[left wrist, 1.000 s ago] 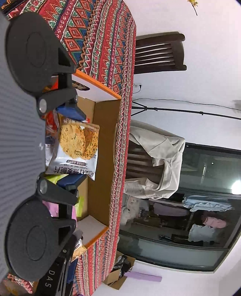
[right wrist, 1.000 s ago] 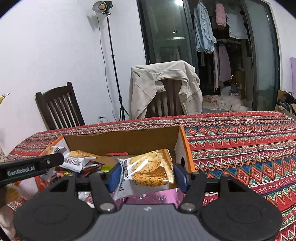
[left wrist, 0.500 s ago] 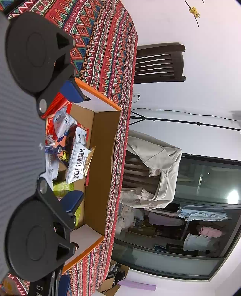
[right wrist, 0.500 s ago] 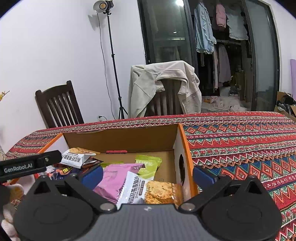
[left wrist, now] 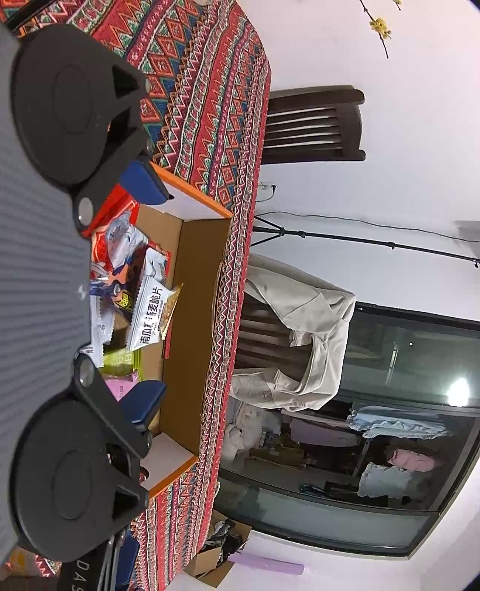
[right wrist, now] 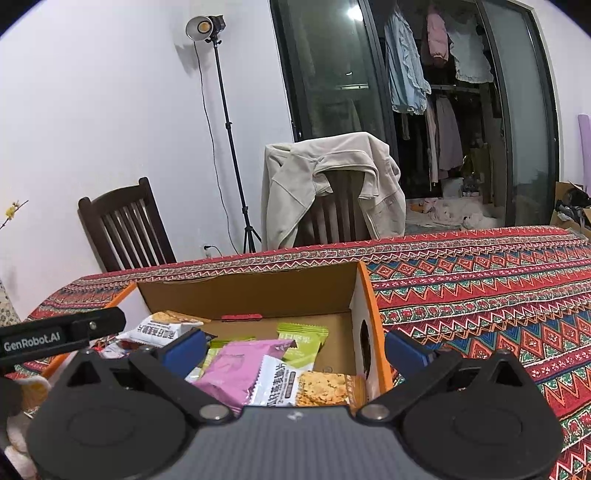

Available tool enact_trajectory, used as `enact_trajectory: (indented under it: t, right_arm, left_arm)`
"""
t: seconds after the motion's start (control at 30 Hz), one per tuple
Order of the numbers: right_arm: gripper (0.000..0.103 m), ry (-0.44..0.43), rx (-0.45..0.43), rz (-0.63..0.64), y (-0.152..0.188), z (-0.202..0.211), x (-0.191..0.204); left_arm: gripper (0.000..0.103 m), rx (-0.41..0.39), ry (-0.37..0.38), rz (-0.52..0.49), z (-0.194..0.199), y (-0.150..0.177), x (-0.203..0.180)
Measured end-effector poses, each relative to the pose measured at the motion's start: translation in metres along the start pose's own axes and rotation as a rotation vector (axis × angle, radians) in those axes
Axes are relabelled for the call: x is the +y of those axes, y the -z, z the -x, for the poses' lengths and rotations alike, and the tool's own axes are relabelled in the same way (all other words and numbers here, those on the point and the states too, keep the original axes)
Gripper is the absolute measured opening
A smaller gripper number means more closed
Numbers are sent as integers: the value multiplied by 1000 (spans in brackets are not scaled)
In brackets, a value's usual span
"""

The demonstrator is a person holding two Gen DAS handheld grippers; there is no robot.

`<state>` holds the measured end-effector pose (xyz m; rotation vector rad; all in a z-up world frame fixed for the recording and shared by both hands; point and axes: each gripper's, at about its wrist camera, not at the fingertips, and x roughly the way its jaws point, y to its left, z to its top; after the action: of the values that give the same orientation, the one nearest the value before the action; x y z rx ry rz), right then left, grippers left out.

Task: Organize snacks
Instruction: 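Open both tools to drop the biscuit packets into the box, then withdraw both tools from the box and lower them toward the snack pile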

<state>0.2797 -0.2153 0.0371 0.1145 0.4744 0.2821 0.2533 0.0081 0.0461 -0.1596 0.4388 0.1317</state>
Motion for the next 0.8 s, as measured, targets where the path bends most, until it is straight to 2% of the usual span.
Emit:
enact_trajectory:
  t: [0.37, 0.8]
  right_arm:
    - [103, -19, -19, 56, -3, 45, 18]
    - [103, -2, 69, 109, 40, 89, 32]
  left_arm:
    - [103, 1, -10, -29, 52, 1, 15]
    - [103, 57, -3, -59, 96, 39, 40]
